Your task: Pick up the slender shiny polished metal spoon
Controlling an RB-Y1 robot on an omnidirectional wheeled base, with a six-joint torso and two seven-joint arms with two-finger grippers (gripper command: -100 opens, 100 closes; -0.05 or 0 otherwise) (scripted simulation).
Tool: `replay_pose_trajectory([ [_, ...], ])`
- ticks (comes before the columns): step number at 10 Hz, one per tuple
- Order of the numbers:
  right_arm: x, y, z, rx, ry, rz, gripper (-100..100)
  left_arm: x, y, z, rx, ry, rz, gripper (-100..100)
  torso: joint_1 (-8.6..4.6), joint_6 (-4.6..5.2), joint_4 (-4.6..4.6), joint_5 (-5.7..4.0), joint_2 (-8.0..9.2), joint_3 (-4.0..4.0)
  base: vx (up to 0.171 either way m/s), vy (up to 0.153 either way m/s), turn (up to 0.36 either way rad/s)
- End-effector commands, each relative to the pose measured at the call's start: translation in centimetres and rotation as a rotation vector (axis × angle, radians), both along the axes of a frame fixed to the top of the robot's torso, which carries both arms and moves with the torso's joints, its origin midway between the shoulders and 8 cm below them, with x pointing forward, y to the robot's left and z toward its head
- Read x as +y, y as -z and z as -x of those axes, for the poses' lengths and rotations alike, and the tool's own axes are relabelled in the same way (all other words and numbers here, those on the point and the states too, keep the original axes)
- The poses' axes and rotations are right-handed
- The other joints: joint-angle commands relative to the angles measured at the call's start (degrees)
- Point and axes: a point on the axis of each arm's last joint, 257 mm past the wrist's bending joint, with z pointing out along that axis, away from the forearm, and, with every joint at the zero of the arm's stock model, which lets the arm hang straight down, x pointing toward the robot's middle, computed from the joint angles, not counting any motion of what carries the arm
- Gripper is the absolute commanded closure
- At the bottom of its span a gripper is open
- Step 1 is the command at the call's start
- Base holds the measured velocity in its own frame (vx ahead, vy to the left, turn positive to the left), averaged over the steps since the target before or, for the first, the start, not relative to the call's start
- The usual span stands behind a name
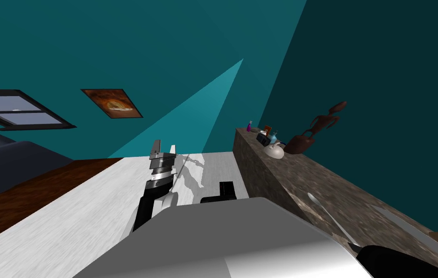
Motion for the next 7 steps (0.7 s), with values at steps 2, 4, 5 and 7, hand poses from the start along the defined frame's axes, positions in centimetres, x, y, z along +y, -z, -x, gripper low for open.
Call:
replay_pose_trajectory([
  [2,0.07,0.04,0.44,0.018,-0.010,0.001,-100,0.00,0.00,0.00,0.000,0.000,0.000,0,-0.04,-0.02,0.00,0.00,0.01,0.00,0.009,-0.009,0.023],
  [4,0.07,0.04,0.44,0.018,-0.010,0.001,-100,0.00,0.00,0.00,0.000,0.000,0.000,0,-0.03,-0.01,0.00,0.00,0.00,0.00,0.012,0.003,-0.009],
  [5,0.07,0.04,0.44,0.018,-0.010,0.001,-100,0.00,0.00,0.00,0.000,0.000,0.000,0,0.01,0.00,0.00,0.00,-0.01,0.00,0.008,-0.006,0.015],
  [7,0.13,0.08,0.88,0.036,-0.020,0.003,-100,0.00,0.00,0.00,0.000,0.000,0.000,0,-0.02,-0.01,0.00,0.00,0.01,0.00,0.008,-0.005,0.013],
])
